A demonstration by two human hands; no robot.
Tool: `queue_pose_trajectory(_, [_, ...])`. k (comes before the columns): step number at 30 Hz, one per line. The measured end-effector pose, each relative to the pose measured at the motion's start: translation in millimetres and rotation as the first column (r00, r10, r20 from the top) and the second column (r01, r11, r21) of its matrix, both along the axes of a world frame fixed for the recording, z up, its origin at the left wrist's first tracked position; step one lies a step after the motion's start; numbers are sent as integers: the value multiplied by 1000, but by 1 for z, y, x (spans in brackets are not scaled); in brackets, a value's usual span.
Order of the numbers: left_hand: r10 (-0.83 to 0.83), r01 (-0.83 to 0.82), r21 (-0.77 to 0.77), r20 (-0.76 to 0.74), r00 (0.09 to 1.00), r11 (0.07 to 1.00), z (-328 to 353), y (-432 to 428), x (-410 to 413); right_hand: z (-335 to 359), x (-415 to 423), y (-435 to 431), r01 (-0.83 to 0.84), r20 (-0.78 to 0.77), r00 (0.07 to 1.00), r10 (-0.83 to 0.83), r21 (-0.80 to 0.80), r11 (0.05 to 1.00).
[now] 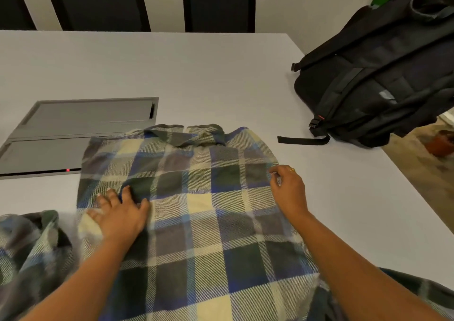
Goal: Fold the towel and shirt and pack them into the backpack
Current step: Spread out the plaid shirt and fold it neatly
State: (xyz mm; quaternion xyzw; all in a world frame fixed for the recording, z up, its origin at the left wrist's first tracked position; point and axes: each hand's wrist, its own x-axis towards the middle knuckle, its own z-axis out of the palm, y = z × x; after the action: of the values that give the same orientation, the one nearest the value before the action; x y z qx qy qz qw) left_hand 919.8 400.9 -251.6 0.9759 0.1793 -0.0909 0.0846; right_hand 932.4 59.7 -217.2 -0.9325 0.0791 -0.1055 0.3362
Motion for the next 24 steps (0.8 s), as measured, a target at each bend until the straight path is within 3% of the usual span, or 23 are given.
queue_pose_trajectory(3, [-111, 115, -16, 172, 979, 993, -4, -20, 12, -5, 29, 9, -72, -98, 993, 67, -44, 996])
queue_pose_trajectory(5, [-177, 191, -78, 157, 972, 979, -7, -30, 21, -8, 46, 15, -67, -129, 990, 59, -60, 996])
queue_pose_trajectory(8, [-170, 176, -79, 67, 983, 981, -16, -34, 27, -11, 69, 19, 31, -133, 991, -33, -21, 999])
queue_pose_trajectory(14, [-155, 162, -35, 141, 978, 986, -25, -36, 24, -9, 104, 16, 157, -333, 929, -163, -44, 987])
queue_pose_trajectory(16, [-150, 155, -24, 145, 978, 988, -26, -36, 25, -5, 114, 13, 222, -285, 936, -209, 15, 975])
queue_pose_trajectory(20, [-176, 183, -36, 155, 972, 982, -27, -37, 27, 19, 126, -1, 381, 4, 923, -385, 145, 913])
queue_pose_trajectory(24, [-250, 258, -46, 137, 959, 965, -23, -58, 32, 24, 123, -10, 508, 21, 850, -527, 232, 829])
